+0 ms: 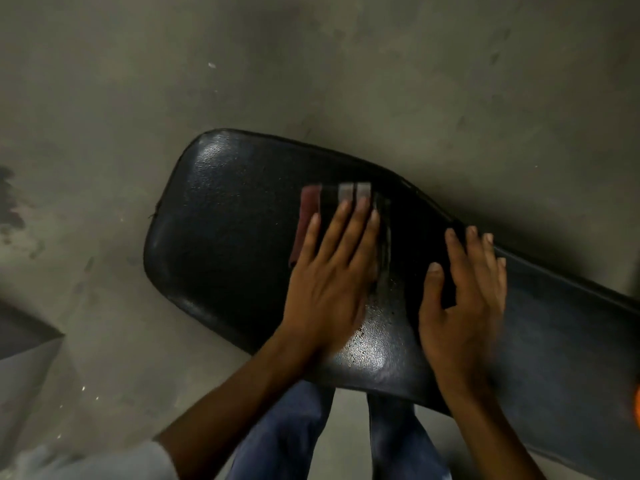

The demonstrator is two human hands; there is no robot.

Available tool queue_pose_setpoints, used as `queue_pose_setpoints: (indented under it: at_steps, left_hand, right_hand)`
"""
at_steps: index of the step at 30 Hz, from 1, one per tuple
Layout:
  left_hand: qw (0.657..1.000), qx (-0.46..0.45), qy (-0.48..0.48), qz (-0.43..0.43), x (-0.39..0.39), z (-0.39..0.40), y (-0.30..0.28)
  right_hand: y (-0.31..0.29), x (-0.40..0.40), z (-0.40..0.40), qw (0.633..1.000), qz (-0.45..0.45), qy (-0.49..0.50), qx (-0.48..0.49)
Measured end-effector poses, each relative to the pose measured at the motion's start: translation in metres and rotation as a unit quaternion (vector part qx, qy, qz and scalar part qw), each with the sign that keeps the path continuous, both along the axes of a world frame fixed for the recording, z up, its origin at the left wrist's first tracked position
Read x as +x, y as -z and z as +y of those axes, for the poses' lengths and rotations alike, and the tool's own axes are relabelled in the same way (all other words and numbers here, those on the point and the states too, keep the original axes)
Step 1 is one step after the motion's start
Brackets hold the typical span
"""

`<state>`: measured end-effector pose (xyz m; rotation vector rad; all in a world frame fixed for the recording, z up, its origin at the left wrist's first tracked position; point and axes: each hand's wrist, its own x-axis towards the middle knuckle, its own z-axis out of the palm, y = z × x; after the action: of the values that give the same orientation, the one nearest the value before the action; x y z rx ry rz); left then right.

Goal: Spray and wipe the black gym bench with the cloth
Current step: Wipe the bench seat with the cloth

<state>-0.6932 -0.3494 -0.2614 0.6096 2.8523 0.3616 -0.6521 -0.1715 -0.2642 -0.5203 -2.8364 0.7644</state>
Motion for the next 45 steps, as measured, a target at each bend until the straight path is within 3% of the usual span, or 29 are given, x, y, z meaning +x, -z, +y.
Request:
queue_pose_setpoints:
  at_steps: [4,8,10,15,20,22,27,33,40,45]
  left_hand:
    - [1.0,-0.007,-0.022,-0.011,-0.02,0.027,0.001]
    - [0.993,-0.019,0.113,-0.022,0.021,0.024,-0.002]
    - [0.991,-0.016,0.13,-0.003,0.004,0.016,0.001]
    - [0.999,-0.007,0.03,-0.014,-0.021,0.035,-0.001]
    - [0.985,-0.026,0.167,-0.03,0.058,0.041,-0.005]
    - [0.989,-0.016,0.147,-0.012,0.045,0.042,-0.002]
    - [0.999,0.001,-0.014,-0.029,0.01,0.082,-0.004]
    - [0.988,-0.016,0.145,-0.042,0.09,0.095,-0.003]
    - [1.0,0.017,0.019,-0.01,0.026,0.136,0.002]
    - [0.986,0.034,0.166,-0.012,0.085,0.147,0.001]
  right_hand:
    - [0.008,0.0,0.017,0.998,-0.04,0.025,0.034]
    - [0.005,-0.002,0.02,0.997,-0.064,0.018,0.033]
    - [0.005,0.0,0.026,0.998,-0.059,0.02,0.033]
    - [0.01,0.004,0.036,0.998,-0.05,0.022,0.022]
    - [0.003,0.01,0.044,0.998,-0.054,0.002,-0.033]
    - [-0.001,0.016,0.053,0.998,-0.037,0.006,-0.045]
    - [0.0,0.04,0.081,0.999,-0.024,0.037,0.007]
    - [0.004,0.06,0.091,0.998,-0.054,0.021,-0.008]
    - [0.003,0.077,0.106,0.997,-0.032,0.064,-0.008]
    - [0.001,0.085,0.115,0.996,-0.052,0.065,-0.021]
